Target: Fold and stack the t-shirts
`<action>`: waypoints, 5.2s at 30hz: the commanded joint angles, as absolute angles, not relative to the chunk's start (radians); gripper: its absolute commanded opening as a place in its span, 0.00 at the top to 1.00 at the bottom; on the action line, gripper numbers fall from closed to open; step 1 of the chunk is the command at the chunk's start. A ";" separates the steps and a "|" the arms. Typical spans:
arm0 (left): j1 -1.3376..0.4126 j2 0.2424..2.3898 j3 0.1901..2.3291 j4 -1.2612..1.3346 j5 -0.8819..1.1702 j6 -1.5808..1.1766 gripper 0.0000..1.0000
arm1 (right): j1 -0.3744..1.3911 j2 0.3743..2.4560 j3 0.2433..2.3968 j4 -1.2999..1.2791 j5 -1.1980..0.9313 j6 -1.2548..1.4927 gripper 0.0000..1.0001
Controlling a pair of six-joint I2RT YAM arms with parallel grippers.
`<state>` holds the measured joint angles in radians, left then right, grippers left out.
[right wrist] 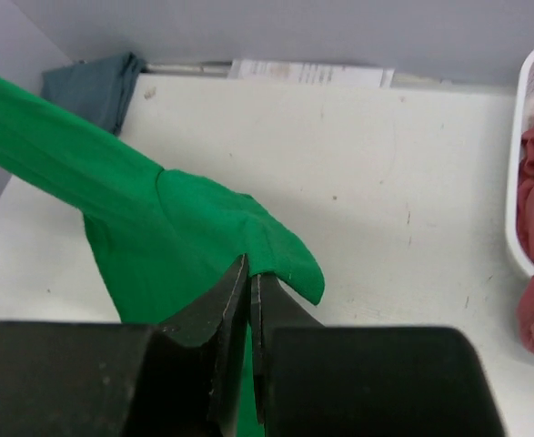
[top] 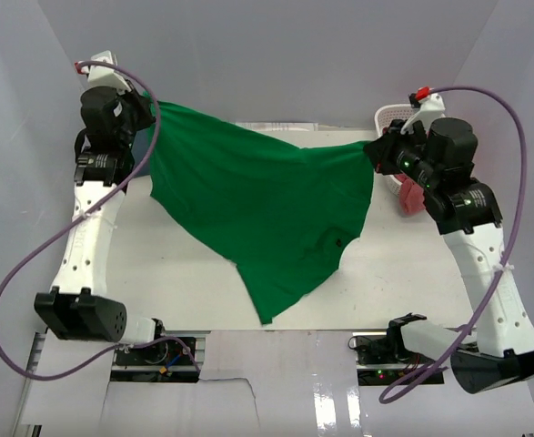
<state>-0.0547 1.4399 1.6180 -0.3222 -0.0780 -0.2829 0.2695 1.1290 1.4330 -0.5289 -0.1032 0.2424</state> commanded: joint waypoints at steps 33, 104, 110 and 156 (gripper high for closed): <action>-0.054 0.795 1.286 -0.437 -0.094 -0.365 1.00 | 0.264 1.042 1.990 -0.519 -0.253 0.009 0.92; -0.089 0.296 1.150 -0.506 -0.121 -0.439 1.00 | 0.192 0.627 1.753 -0.242 -0.397 0.288 0.92; -0.087 0.308 1.151 -0.512 -0.109 -0.445 1.00 | 0.190 0.620 1.625 -0.213 -0.457 0.354 0.92; -0.087 0.421 0.985 -0.437 -0.123 -0.460 1.00 | 0.169 0.679 1.373 -0.097 -0.471 0.430 0.92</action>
